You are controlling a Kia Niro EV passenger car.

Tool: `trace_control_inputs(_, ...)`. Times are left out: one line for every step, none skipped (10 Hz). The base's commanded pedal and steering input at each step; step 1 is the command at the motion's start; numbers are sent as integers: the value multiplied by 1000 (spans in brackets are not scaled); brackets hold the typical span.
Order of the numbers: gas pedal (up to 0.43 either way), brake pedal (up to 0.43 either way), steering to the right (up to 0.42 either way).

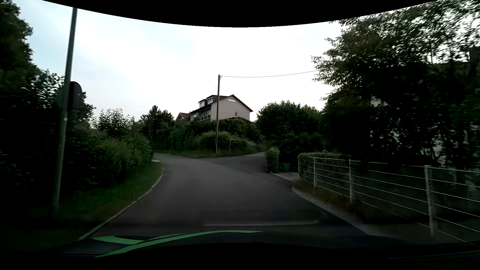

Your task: Follow the waypoints while adhering to traffic rules and regulations

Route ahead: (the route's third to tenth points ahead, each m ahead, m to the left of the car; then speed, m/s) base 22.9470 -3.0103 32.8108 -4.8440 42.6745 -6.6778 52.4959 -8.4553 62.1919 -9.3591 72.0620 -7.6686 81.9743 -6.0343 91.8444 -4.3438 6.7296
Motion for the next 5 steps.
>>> trace_control_inputs(47,0,-29)
trace_control_inputs(47,0,-25)
trace_control_inputs(47,0,-23)
trace_control_inputs(47,0,-20)
trace_control_inputs(47,0,-18)
